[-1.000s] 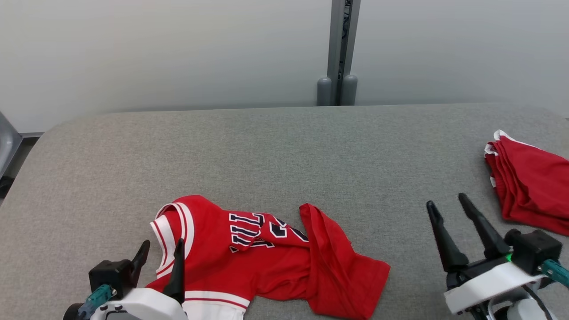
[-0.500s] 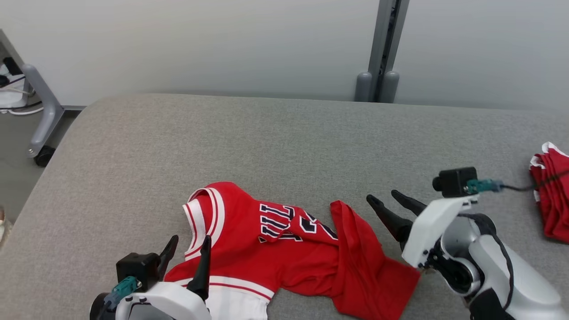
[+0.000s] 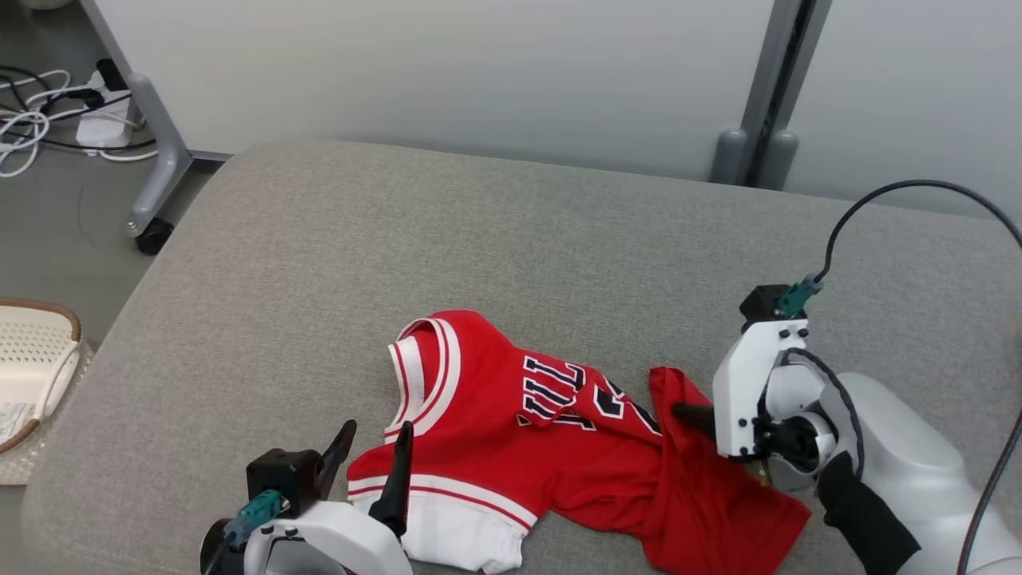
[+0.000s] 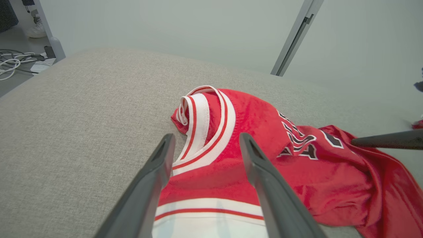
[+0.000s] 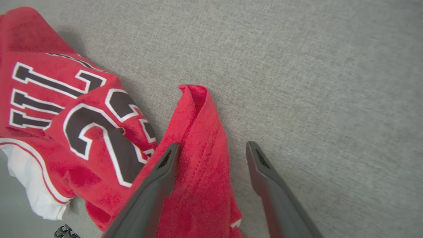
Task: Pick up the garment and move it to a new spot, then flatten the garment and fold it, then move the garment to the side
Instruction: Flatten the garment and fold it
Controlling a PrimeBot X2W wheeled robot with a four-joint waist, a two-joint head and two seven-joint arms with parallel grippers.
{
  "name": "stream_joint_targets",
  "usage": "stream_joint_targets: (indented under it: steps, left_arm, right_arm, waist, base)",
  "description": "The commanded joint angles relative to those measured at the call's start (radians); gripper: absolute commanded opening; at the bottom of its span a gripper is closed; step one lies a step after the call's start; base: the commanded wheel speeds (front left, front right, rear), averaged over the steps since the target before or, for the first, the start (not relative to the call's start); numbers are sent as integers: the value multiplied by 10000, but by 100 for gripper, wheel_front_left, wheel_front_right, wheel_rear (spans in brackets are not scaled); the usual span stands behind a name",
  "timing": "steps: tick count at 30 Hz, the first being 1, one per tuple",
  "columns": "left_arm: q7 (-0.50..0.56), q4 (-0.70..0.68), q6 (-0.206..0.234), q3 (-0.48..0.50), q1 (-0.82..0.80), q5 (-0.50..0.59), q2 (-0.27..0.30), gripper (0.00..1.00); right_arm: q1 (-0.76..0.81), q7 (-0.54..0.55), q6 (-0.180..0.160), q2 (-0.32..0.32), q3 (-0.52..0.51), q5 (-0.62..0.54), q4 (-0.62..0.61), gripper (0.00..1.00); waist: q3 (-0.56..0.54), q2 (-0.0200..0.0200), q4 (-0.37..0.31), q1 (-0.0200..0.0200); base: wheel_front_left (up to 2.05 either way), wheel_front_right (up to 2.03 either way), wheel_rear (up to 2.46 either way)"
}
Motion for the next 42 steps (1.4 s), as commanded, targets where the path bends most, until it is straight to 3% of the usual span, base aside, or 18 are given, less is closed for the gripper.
stream_joint_targets:
  steps: [1,3,4,5,6,17,27,35,42]
  left_arm:
    - [-98,107,-69,-3,-153,-90,21,100]
    - [-145,196,-116,-7,-109,-100,25,100]
    - [-161,223,-130,-17,-106,-111,5,100]
    - [-161,223,-130,-17,-106,-111,5,100]
    - [-187,285,-152,-27,-99,-141,7,100]
    - [-541,351,-154,98,-160,-134,95,100]
    - [-1336,185,-132,423,240,-18,287,100]
    - [-1716,-87,-268,908,716,433,391,100]
    - [-1730,-112,-532,1311,910,714,49,100]
  right_arm:
    - [35,277,3,245,-22,170,295,100]
    - [138,395,1,233,3,260,522,95]
    - [218,431,0,207,27,303,593,49]
    - [218,431,0,207,27,303,593,49]
    - [319,423,0,277,107,400,629,0]
    - [370,-1122,1,13,194,994,-185,0]
    - [1543,-2789,3,-647,619,2455,-3060,0]
    - [3219,-3283,1,-1857,1263,3440,-6156,0]
    - [4183,-2698,1,-3156,2217,3604,-7970,0]
  waist:
    - [-56,0,207,0]
    - [-75,0,241,0]
    - [-91,0,250,0]
    - [-91,0,250,0]
    - [-115,0,253,0]
    - [-216,0,-88,0]
    - [-681,0,-343,0]
    - [-870,0,-466,0]
    - [-784,0,-610,0]
  base:
    - [0,0,0]
    - [0,0,0]
    - [0,0,0]
    - [0,0,0]
    - [0,0,0]
    - [0,0,0]
    - [0,0,0]
    - [0,0,0]
    - [0,0,0]
